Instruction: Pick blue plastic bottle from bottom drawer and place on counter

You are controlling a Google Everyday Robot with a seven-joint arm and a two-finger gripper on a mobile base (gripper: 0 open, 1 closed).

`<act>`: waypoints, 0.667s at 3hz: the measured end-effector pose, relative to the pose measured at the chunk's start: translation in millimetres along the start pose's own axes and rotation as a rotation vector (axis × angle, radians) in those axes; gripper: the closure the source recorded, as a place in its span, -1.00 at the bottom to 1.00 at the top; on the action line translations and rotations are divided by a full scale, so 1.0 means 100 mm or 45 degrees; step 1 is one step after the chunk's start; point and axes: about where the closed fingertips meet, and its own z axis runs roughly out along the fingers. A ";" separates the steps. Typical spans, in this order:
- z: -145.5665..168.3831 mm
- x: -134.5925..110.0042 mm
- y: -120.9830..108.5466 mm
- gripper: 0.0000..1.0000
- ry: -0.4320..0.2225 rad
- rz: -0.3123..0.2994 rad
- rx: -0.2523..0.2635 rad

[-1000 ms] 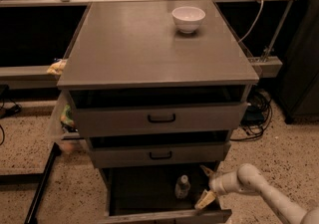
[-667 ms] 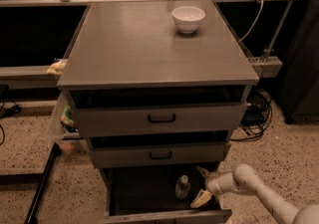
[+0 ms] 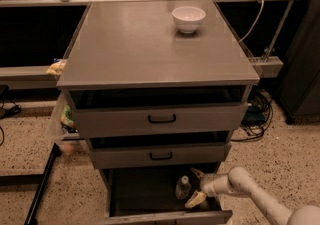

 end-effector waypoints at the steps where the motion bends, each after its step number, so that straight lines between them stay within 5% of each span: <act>1: 0.16 -0.02 -0.04 -0.76 -0.026 -0.022 -0.011; 2: 0.28 0.00 -0.12 -0.39 -0.046 -0.032 -0.011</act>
Offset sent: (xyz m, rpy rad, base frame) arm 0.0335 0.0172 -0.0247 0.0397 -0.0435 0.0203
